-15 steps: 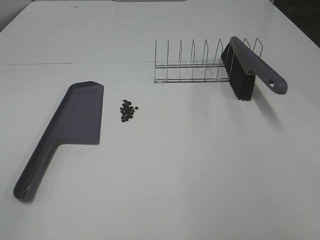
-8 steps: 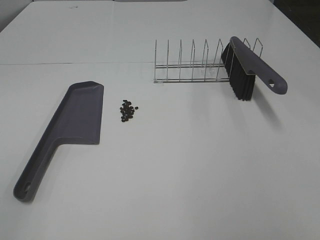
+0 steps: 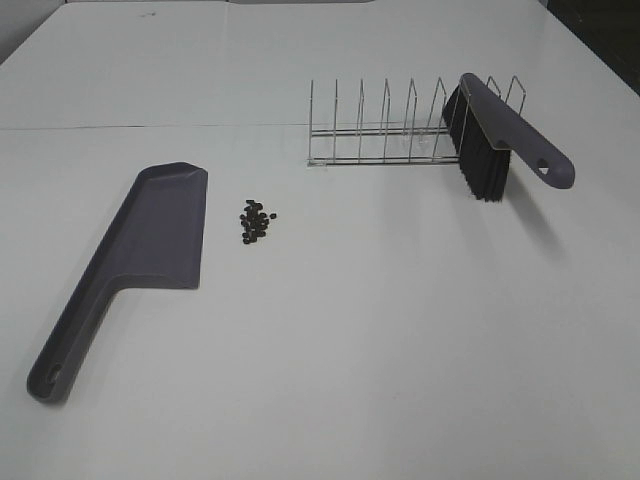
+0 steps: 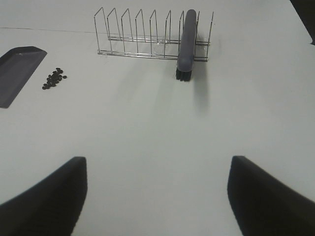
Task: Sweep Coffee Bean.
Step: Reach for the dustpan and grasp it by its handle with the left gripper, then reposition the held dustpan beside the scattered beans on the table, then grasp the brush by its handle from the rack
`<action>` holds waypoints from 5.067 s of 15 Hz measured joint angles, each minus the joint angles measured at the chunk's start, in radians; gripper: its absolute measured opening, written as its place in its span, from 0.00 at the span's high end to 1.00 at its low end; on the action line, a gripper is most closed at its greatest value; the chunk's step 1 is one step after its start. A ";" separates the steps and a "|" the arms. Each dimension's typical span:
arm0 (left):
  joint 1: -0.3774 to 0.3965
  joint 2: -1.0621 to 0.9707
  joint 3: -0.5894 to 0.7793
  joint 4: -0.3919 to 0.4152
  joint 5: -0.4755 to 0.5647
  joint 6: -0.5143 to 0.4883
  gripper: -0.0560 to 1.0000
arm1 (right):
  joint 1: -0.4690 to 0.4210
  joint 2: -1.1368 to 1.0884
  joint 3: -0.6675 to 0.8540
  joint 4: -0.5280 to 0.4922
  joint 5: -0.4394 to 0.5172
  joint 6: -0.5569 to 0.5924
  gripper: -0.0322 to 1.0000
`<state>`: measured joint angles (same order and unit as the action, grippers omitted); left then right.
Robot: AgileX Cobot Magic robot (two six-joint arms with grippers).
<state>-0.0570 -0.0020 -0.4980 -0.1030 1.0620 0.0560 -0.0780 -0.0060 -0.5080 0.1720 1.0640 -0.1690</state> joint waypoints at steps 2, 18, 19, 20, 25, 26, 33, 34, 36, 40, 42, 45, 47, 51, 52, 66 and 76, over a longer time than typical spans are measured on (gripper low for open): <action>0.000 0.000 0.000 0.000 0.000 0.000 0.38 | 0.000 0.000 0.000 0.000 0.000 0.000 0.32; 0.000 0.059 -0.019 0.000 -0.044 0.000 0.38 | 0.000 0.000 0.000 0.000 0.000 0.000 0.32; 0.000 0.101 -0.028 -0.001 -0.080 -0.002 0.38 | 0.000 0.000 0.000 0.000 0.000 0.000 0.32; 0.000 0.153 -0.032 -0.002 -0.121 -0.003 0.38 | 0.000 0.000 0.000 0.000 0.000 0.000 0.32; 0.000 0.561 -0.038 -0.086 -0.335 -0.003 0.38 | 0.000 0.000 0.000 0.000 0.000 0.000 0.32; 0.000 0.653 -0.050 -0.122 -0.346 0.003 0.38 | 0.000 0.000 0.000 0.000 0.000 0.000 0.32; 0.000 1.283 -0.271 -0.158 -0.366 0.058 0.32 | 0.000 0.000 0.000 0.000 0.000 0.000 0.32; 0.000 1.360 -0.311 -0.158 -0.364 0.071 0.32 | 0.000 0.000 0.000 0.000 0.000 0.000 0.32; 0.000 1.499 -0.386 -0.158 -0.318 0.075 0.32 | 0.000 0.000 0.000 0.000 0.000 0.000 0.32; -0.018 1.696 -0.465 -0.168 -0.267 0.037 0.32 | 0.000 0.000 0.000 0.000 0.000 0.000 0.32; -0.093 1.767 -0.491 -0.158 -0.281 -0.009 0.32 | 0.000 0.000 0.000 0.000 0.000 0.000 0.32; -0.185 1.829 -0.505 -0.065 -0.289 -0.156 0.32 | 0.000 0.000 0.000 0.000 0.000 0.000 0.32; -0.201 1.849 -0.507 -0.016 -0.287 -0.219 0.32 | 0.000 0.000 0.000 0.000 0.000 0.000 0.32; -0.203 1.898 -0.507 -0.001 -0.328 -0.244 0.32 | 0.000 0.000 0.000 0.000 0.000 0.000 0.32; -0.203 1.915 -0.507 -0.001 -0.346 -0.244 0.32 | 0.000 0.000 0.000 0.000 0.000 0.000 0.32; -0.204 1.983 -0.523 0.020 -0.371 -0.273 0.64 | 0.000 0.000 0.000 0.000 0.000 0.000 0.32; -0.204 1.900 -0.515 0.014 -0.373 -0.261 0.64 | 0.000 0.158 -0.020 0.015 -0.220 0.023 0.32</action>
<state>-0.2610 1.8980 -1.0130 -0.0890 0.6890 -0.2050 -0.0780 0.1520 -0.5280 0.1870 0.8440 -0.1460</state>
